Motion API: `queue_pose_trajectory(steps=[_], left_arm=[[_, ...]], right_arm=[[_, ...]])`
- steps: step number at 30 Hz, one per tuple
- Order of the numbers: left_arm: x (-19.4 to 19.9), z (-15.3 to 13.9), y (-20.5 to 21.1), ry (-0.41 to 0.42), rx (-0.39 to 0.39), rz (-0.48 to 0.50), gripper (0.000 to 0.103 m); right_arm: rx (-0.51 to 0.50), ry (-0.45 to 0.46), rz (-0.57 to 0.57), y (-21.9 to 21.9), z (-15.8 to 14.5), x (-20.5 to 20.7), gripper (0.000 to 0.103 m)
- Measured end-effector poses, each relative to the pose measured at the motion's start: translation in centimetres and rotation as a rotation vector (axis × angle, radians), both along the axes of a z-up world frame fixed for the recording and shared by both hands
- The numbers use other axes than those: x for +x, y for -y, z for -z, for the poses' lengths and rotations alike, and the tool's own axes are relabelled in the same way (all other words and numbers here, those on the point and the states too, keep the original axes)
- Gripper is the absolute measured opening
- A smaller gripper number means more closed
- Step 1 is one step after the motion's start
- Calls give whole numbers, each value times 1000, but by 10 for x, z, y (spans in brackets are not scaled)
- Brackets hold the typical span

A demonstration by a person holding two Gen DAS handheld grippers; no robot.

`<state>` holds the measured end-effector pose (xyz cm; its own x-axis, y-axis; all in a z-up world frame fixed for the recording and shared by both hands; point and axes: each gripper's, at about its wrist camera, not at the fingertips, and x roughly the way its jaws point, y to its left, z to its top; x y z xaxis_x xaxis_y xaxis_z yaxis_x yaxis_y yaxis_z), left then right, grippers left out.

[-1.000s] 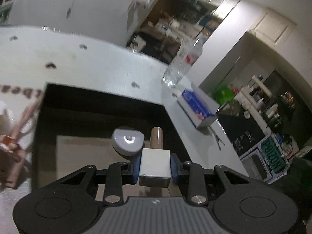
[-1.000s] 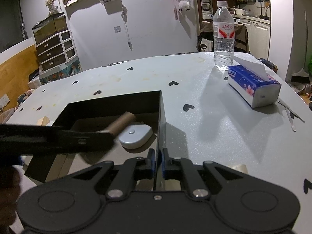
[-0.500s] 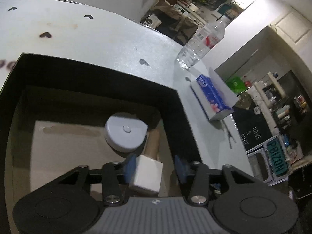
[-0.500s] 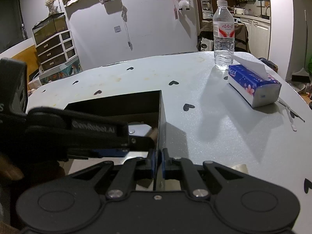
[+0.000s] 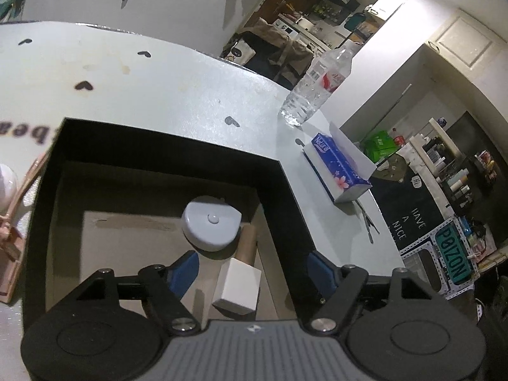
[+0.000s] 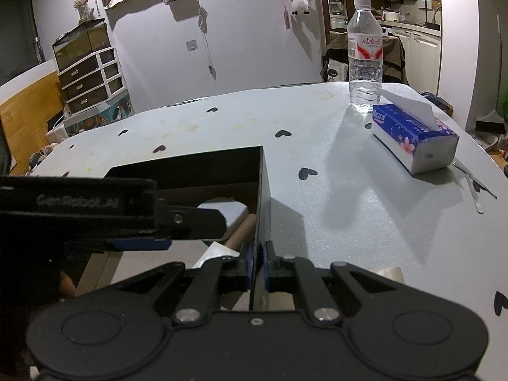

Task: Organize rigid objects
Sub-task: 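Carry the white cube with the left gripper into the black box and release, then move the left gripper to the white charger cube and grasp it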

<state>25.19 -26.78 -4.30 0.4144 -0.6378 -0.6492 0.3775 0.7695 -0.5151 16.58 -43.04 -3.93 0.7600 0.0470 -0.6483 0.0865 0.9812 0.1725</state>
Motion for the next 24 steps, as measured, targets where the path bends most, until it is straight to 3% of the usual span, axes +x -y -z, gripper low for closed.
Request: queue_pose_trajectory(steps=[17, 24], left_arm=[[-52, -45, -41, 175, 0, 11, 102], [-75, -58, -73, 251, 36, -21, 103]], right_arm=[[7, -2, 4, 1, 1, 1, 8], [-1, -1, 6, 0, 0, 1, 7]])
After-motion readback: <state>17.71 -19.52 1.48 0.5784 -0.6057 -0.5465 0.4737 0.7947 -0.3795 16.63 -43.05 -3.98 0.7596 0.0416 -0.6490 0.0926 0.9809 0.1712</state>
